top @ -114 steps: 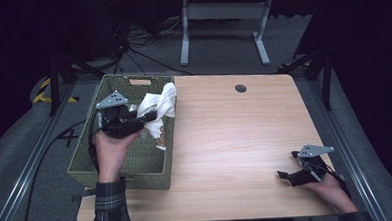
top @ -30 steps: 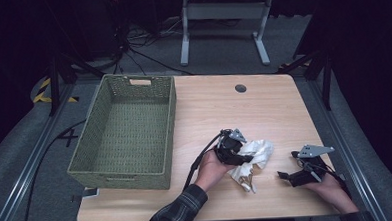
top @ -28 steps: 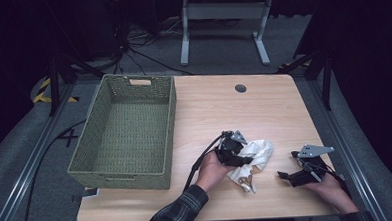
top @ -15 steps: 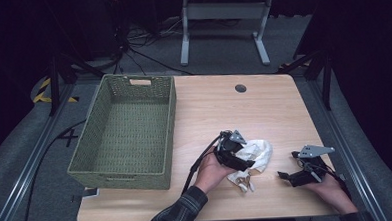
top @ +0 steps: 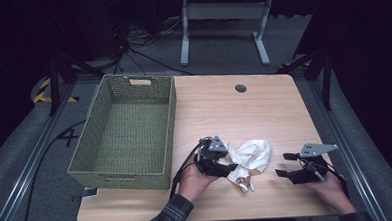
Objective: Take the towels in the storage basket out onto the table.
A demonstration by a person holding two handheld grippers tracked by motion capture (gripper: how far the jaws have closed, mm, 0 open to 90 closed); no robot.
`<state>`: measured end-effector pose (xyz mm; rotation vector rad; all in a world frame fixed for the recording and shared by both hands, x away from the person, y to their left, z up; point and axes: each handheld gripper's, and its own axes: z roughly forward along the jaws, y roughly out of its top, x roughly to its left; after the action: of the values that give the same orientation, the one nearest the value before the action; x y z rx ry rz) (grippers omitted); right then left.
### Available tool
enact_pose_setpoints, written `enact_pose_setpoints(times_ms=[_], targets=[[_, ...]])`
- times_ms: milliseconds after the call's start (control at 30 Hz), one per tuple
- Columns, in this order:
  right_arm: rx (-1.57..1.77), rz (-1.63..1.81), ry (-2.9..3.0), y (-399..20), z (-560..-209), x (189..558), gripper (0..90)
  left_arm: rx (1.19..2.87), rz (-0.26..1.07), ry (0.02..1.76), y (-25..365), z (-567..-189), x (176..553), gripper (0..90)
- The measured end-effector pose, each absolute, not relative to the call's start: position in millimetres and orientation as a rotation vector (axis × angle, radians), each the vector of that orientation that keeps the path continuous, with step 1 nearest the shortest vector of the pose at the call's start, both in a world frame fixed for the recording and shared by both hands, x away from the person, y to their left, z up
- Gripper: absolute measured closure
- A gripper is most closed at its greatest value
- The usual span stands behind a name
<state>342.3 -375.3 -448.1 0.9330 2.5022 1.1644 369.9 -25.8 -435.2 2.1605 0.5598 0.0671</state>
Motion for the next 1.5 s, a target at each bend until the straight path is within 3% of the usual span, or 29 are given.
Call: enact_pose_setpoints(times_ms=[533, 667, 700, 767, 867, 1300, 1500], targets=[[0.895, 1.130, 2.589, -337, -453, 356, 52.2, 2.172, 0.057, 0.552, -39, -447, 383, 45.7], [0.888, 1.094, 2.601, -332, -454, 360, 74.3, 2.183, 0.077, 0.533, -42, -447, 388, 69.1], [0.888, 1.094, 2.601, -332, -454, 360, 74.3, 2.185, 0.075, 0.538, -42, -447, 389, 69.1], [0.891, 1.112, 2.593, -335, -451, 360, 81.1, 2.164, 0.062, 0.542, -41, -443, 389, 79.9], [0.885, 1.157, 2.573, -341, -444, 359, 86.2, 2.131, 0.065, 0.532, -37, -434, 388, 83.6], [0.800, 1.326, 2.481, -350, -402, 356, 88.5, 2.000, 0.158, 0.588, -22, -393, 393, 84.8], [0.808, 1.342, 2.467, -350, -396, 381, 88.4, 2.001, 0.174, 0.663, -26, -398, 416, 84.5]])
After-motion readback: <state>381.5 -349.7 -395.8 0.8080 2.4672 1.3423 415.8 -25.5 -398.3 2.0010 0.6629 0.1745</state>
